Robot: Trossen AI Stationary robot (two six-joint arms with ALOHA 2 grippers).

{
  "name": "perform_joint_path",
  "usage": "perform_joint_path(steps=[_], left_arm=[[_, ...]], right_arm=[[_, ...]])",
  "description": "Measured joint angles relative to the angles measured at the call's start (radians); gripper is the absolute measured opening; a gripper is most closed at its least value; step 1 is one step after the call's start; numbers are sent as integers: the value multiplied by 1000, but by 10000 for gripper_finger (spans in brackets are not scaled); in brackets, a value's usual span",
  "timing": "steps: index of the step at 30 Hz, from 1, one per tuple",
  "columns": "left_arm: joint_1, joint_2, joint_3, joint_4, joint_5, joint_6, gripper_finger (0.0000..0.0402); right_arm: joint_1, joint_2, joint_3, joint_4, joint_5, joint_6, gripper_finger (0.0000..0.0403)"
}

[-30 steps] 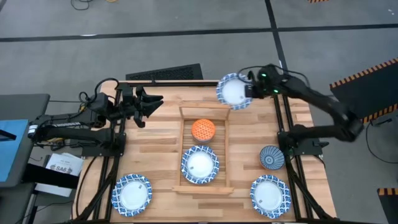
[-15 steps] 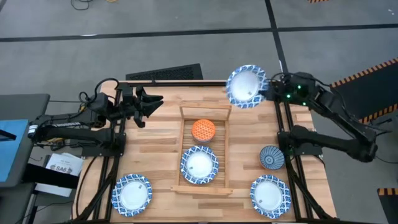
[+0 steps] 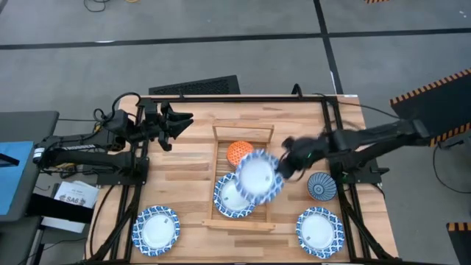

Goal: Place and stack bowls onto a shelf
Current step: Stack the top center blue patterned bowl on the blue patterned bowl on the shelf

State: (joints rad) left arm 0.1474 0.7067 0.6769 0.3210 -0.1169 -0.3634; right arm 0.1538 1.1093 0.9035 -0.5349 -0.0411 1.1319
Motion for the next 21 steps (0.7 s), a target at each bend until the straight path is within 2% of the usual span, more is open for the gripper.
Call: perform_joint_path(steps=[4, 9, 16, 21], left_arm=[[0, 0, 0, 0, 0, 0, 111], [0, 0, 0, 0, -2, 0, 111], [0, 0, 0, -1, -2, 3, 111], [0, 0, 0, -13, -3, 21, 111]], right_arm=[[102, 125, 0, 52, 36, 173, 20], [148, 240, 0, 208, 109, 379, 20], [154, 371, 0, 293, 146, 518, 20], [165, 405, 4, 355, 129, 584, 20]])
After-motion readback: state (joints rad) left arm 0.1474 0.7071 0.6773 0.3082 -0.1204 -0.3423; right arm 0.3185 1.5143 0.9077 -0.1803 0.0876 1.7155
